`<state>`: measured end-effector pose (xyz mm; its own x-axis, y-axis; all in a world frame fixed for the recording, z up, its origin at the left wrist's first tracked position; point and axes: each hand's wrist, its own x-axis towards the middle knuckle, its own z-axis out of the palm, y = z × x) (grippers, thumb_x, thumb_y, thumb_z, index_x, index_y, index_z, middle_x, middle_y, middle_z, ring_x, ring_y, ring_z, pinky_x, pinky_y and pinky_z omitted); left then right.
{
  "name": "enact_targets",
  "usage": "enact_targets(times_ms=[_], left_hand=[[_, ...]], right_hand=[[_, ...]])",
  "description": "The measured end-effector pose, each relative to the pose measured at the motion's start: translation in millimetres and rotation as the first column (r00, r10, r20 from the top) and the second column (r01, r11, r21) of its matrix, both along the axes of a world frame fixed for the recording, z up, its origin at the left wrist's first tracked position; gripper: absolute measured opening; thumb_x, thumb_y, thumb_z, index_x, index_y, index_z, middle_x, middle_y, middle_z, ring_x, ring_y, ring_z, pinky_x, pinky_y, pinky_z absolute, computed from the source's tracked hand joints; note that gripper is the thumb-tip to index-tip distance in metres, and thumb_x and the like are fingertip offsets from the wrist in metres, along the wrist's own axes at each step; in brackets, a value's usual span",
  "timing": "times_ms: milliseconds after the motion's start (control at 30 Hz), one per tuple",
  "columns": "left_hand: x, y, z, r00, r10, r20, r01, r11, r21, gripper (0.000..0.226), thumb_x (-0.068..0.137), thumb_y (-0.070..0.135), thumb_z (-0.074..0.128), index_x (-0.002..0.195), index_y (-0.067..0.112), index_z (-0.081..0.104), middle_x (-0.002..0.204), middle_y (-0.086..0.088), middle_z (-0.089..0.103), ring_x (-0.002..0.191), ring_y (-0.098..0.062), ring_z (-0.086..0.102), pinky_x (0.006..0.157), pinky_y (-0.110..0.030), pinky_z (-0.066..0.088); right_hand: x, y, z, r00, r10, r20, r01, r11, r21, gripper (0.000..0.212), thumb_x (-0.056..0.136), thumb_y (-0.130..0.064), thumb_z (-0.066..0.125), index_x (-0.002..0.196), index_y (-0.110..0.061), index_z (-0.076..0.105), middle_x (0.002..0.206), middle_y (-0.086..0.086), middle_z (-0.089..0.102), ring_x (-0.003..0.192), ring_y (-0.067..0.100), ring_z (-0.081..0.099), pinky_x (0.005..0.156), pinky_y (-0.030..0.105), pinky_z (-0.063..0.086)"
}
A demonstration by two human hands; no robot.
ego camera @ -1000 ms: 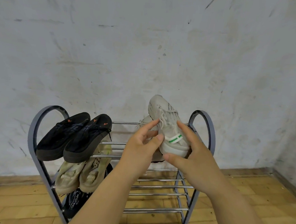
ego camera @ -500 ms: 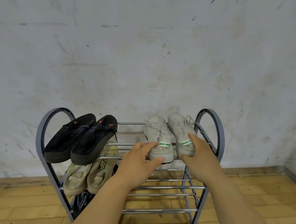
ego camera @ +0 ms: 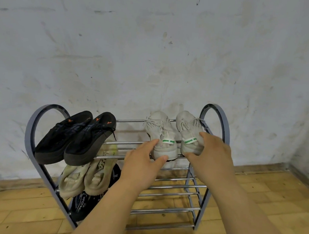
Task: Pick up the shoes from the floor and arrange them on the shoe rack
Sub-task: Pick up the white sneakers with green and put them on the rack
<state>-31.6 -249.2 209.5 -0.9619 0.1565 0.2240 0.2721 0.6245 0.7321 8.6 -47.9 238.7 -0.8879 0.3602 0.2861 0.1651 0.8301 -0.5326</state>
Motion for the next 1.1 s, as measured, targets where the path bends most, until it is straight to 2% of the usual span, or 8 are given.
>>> enact_targets(times_ms=[133,267,367,467,633,800,967,1100], left_hand=[[0,6,-1,0.999,0.024,-0.022,-0.023,1.000,0.019,0.064,0.091,0.054,0.067,0.150,0.040,0.047,0.146,0.015,0.057,0.134,-0.009,0.051,0.120,-0.043,0.035],[-1,13,2,1.000,0.025,-0.007,-0.025,1.000,0.013,0.062,0.093,0.055,0.064,0.150,0.044,0.045,0.143,0.013,0.060,0.135,-0.013,0.049,0.120,-0.043,0.033],[2,23,8,1.000,0.018,0.001,-0.018,0.998,-0.053,0.060,0.097,0.053,0.059,0.153,0.043,0.040,0.147,0.012,0.057,0.137,-0.013,0.045,0.124,-0.043,0.023],[5,31,9,1.000,0.012,0.020,-0.010,0.994,-0.111,0.060,0.100,0.055,0.053,0.156,0.044,0.033,0.150,0.013,0.054,0.137,-0.012,0.042,0.126,-0.043,0.011],[4,34,3,1.000,0.012,-0.007,-0.013,0.987,-0.162,0.061,0.101,0.059,0.046,0.157,0.047,0.026,0.148,0.015,0.055,0.134,-0.009,0.049,0.125,-0.041,0.007],[8,39,2,0.997,0.040,-0.068,-0.054,0.976,-0.209,0.058,0.102,0.060,0.042,0.156,0.048,0.025,0.128,0.013,0.067,0.123,-0.012,0.054,0.120,-0.041,0.016],[10,43,1,0.999,0.031,-0.044,-0.040,0.973,-0.228,0.058,0.104,0.058,0.038,0.158,0.047,0.021,0.127,0.010,0.066,0.123,-0.017,0.053,0.123,-0.047,0.014],[9,39,1,1.000,-0.021,-0.006,0.019,0.962,-0.272,0.065,0.104,0.058,0.036,0.161,0.045,0.007,0.157,0.011,0.045,0.141,-0.022,0.044,0.126,-0.052,0.005]], right_hand=[[5,16,16,0.997,-0.072,-0.031,0.072,0.997,0.027,0.074,0.082,-0.050,0.077,0.148,-0.035,0.046,0.164,0.008,0.022,0.147,0.032,0.018,0.116,0.048,0.029],[5,30,13,1.000,0.006,0.024,-0.001,0.982,-0.190,0.080,0.084,-0.055,0.075,0.153,-0.035,0.039,0.168,0.000,0.010,0.151,0.027,0.025,0.115,0.041,0.033],[7,33,14,1.000,0.003,-0.019,-0.007,0.975,-0.221,0.071,0.090,-0.046,0.073,0.152,-0.029,0.041,0.159,0.000,0.028,0.127,0.019,0.047,0.093,0.029,0.039],[7,34,16,0.998,0.005,-0.057,-0.017,0.975,-0.223,0.058,0.094,-0.035,0.069,0.147,-0.026,0.047,0.145,0.001,0.040,0.087,0.006,0.042,0.082,0.026,0.035],[8,31,16,0.997,0.003,-0.075,-0.022,0.968,-0.251,0.052,0.096,-0.030,0.067,0.145,-0.025,0.049,0.145,0.001,0.038,0.076,0.008,0.041,0.080,0.024,0.034],[6,31,13,0.998,-0.011,-0.065,-0.005,0.972,-0.235,0.051,0.098,-0.033,0.066,0.147,-0.026,0.051,0.160,-0.001,0.028,0.094,0.007,0.039,0.088,0.020,0.032],[7,32,11,0.999,-0.018,-0.041,0.007,0.970,-0.242,0.050,0.099,-0.033,0.065,0.146,-0.027,0.052,0.167,-0.002,0.019,0.119,0.009,0.047,0.092,0.021,0.030],[7,32,12,0.999,-0.020,-0.037,0.009,0.965,-0.261,0.052,0.097,-0.033,0.067,0.146,-0.026,0.052,0.166,-0.002,0.022,0.136,0.016,0.045,0.092,0.020,0.030]])
